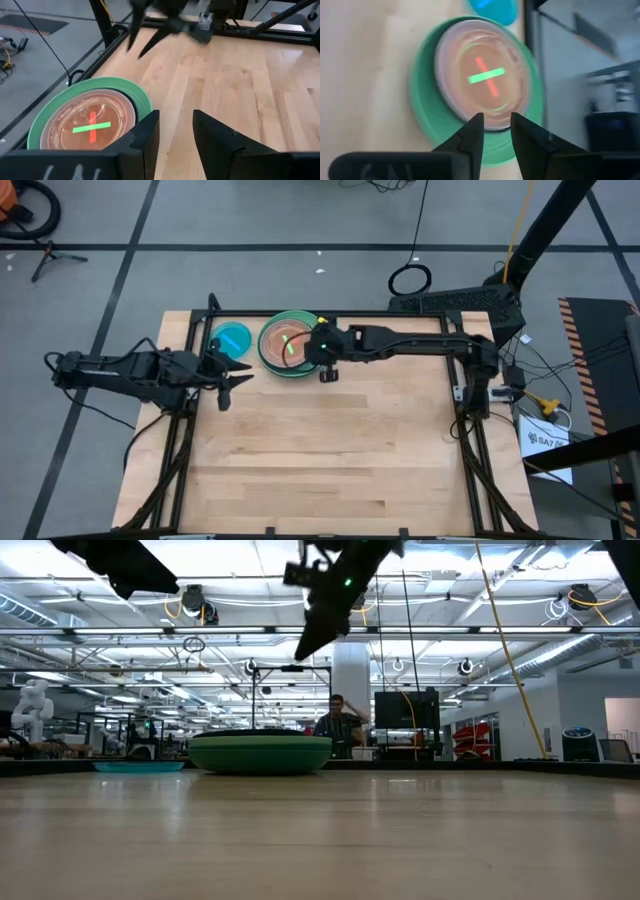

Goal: Stack plastic plates
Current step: Stack the transparent blue plate on the transparent green plate

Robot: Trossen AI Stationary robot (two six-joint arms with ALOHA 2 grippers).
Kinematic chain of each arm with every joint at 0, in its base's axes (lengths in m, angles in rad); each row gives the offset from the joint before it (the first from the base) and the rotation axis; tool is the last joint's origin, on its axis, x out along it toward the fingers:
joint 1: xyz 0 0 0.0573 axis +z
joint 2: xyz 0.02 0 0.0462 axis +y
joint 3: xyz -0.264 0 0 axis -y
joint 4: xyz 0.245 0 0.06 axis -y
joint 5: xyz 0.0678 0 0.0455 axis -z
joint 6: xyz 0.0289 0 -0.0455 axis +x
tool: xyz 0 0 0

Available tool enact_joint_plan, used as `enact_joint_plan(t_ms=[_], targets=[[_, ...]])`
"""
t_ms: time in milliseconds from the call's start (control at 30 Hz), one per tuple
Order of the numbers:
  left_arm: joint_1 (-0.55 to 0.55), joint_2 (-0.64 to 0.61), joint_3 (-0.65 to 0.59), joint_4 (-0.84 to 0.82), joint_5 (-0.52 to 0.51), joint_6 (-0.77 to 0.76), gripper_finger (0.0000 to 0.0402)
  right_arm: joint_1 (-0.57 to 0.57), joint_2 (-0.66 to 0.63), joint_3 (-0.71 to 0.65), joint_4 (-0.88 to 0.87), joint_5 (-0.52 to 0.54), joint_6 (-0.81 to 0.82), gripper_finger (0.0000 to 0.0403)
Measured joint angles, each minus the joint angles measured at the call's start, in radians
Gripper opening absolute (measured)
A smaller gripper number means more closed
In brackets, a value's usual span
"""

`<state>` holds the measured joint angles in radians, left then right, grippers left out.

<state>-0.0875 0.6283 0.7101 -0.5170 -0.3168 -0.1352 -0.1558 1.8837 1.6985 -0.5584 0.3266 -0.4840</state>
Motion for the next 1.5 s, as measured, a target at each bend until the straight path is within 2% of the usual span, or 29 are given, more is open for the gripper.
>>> enact_joint_plan(t_ms=[100, 200, 300, 433, 667, 800, 867, 1000, 1200, 1367, 1500], targets=[[0.000, 0.008, 0.000, -0.004, -0.002, -0.028, 0.0124, 0.000, -0.050, -0.008, -0.038, -0.120, 0.058, 0.0089], [0.000, 0.026, 0.000, -0.004, -0.011, -0.063, 0.0124, 0.001, -0.110, -0.072, -0.034, -0.243, 0.096, 0.0089], [0.000, 0.054, 0.000, -0.005, -0.031, -0.101, 0.0124, 0.001, -0.168, -0.181, 0.005, -0.386, 0.136, 0.0089], [0.000, 0.101, 0.000, -0.018, -0.061, -0.160, 0.0124, 0.004, -0.244, -0.374, 0.160, -0.496, 0.174, 0.0089], [0.030, 0.196, 0.000, -0.133, -0.156, -0.373, 0.0124, 0.006, -0.347, -0.670, 0.503, -0.512, 0.219, 0.0089], [0.103, 0.252, 0.000, -0.246, -0.153, -0.471, 0.0124, 0.000, -0.386, -0.745, 0.605, -0.512, 0.187, 0.0089], [0.161, 0.279, 0.000, -0.260, -0.122, -0.478, 0.0124, -0.010, -0.405, -0.752, 0.597, -0.511, 0.157, 0.0089], [0.302, 0.342, 0.033, -0.304, -0.014, -0.420, 0.0124, -0.042, -0.461, -0.752, 0.598, -0.508, 0.102, 0.0089], [0.485, 0.474, 0.162, -0.449, 0.054, -0.190, 0.0124, -0.093, -0.536, -0.751, 0.587, -0.511, 0.101, 0.0089], [0.605, 0.607, 0.273, -0.501, 0.077, 0.011, 0.0124, -0.110, -0.572, -0.750, 0.507, -0.514, 0.104, 0.0089], [0.700, 0.709, 0.329, -0.546, 0.166, 0.186, 0.0124, -0.111, -0.580, -0.750, 0.480, -0.514, 0.105, 0.0089]])
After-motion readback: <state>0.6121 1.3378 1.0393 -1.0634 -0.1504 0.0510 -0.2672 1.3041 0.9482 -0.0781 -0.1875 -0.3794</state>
